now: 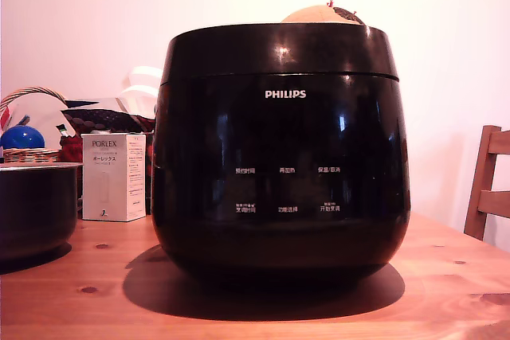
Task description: Open the rice cooker by pressing the large metal button on the top of its lid with medium force
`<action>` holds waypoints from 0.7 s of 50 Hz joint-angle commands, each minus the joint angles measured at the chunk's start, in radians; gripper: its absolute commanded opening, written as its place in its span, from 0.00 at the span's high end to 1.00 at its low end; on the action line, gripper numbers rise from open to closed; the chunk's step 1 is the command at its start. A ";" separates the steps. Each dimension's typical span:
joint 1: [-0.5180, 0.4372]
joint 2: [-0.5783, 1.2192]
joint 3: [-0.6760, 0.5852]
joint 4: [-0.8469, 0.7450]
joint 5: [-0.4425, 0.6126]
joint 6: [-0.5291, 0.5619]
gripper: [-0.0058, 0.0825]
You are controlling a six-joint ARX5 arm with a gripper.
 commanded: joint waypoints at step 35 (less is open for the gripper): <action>-0.247 0.732 0.402 0.069 -0.073 0.480 0.96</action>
